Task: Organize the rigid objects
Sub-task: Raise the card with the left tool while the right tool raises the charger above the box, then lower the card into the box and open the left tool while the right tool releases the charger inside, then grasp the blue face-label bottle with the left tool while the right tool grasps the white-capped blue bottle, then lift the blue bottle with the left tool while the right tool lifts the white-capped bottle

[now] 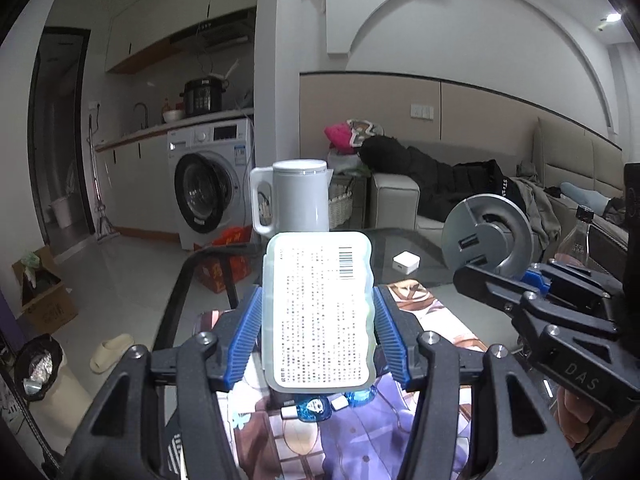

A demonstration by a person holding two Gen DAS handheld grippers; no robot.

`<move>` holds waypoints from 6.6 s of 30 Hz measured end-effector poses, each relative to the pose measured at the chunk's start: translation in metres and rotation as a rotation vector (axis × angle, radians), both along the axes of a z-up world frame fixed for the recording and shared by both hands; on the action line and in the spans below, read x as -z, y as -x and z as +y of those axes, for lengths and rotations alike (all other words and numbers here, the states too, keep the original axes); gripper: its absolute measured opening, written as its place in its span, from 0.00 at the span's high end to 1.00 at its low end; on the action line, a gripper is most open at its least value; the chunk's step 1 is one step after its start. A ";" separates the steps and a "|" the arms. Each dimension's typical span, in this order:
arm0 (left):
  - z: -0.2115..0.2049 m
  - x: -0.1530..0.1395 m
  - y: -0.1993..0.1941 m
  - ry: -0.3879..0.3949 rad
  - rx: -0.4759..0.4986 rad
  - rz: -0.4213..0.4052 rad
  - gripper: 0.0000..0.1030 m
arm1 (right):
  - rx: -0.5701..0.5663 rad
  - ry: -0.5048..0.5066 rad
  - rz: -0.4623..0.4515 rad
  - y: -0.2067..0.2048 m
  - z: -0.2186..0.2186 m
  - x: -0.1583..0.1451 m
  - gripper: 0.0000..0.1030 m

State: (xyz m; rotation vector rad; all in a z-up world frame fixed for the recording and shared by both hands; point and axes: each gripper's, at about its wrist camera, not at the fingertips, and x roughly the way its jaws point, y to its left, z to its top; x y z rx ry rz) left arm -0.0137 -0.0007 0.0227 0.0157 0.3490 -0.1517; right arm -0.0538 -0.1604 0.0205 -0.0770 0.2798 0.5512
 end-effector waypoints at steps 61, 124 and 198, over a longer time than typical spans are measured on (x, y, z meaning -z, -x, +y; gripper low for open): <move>-0.011 0.106 -0.166 -0.005 -0.110 0.584 0.47 | 0.083 0.184 0.507 -0.187 0.040 0.080 0.86; 0.002 0.149 -0.110 -0.069 0.088 0.787 0.54 | -0.160 0.186 0.713 -0.141 0.045 0.133 0.64; -0.011 0.058 -0.051 -0.121 0.082 0.331 0.68 | -0.102 0.177 0.381 -0.083 0.015 0.060 0.70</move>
